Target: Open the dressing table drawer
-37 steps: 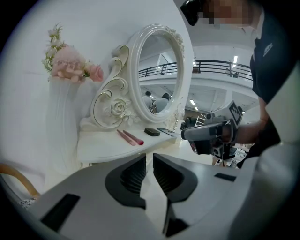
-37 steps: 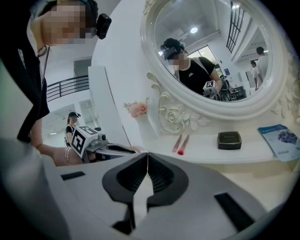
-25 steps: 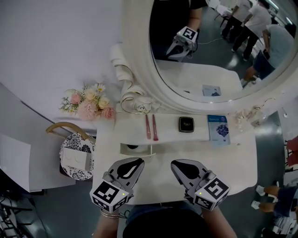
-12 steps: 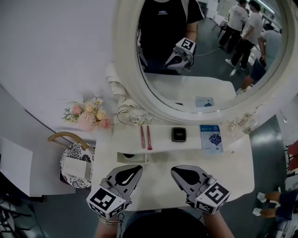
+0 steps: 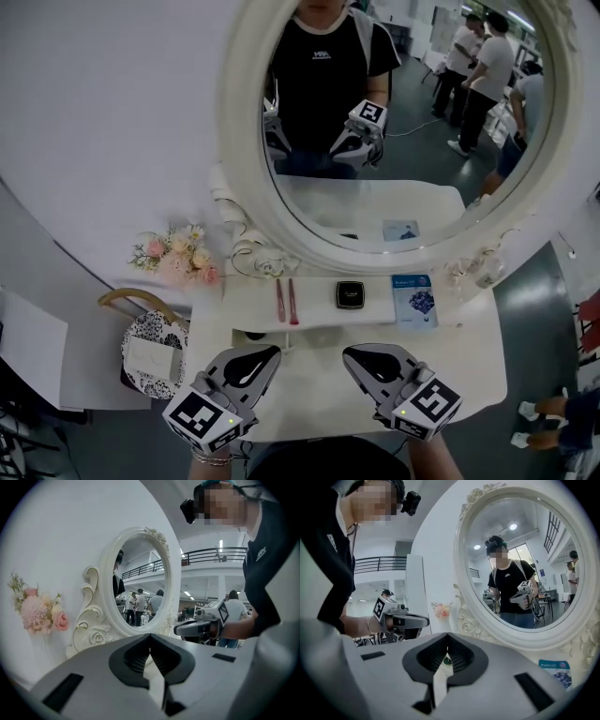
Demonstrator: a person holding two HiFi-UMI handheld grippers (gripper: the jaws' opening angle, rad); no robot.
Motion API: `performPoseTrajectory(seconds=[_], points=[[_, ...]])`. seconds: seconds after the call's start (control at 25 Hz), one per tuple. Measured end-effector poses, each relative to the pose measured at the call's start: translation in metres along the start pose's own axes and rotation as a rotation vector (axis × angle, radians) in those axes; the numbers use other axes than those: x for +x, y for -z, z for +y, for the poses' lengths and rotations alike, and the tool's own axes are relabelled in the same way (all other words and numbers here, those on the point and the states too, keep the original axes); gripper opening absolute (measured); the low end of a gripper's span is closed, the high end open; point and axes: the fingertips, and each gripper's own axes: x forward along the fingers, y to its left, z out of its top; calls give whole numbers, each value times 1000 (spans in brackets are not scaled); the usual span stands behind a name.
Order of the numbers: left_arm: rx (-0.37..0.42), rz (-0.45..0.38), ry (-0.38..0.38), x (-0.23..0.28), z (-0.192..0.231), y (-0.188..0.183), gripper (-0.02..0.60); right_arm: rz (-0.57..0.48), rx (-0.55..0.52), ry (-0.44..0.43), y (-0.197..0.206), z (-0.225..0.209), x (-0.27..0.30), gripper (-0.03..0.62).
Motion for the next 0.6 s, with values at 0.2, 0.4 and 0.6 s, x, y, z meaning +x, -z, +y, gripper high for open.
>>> performPoseTrajectory(seconds=[0.2,0.4,0.6], points=[[6,-30,-5,0,2,-14,18,-54,-8,18,-22,-8,-8,18],[25,-56,-17,-1,7,-27,18,-82,-49,55,-40,-19,-21,18],[43,-82,-36,-3,14,-41,18,-114,-81,93,-60,-30,-35,18]])
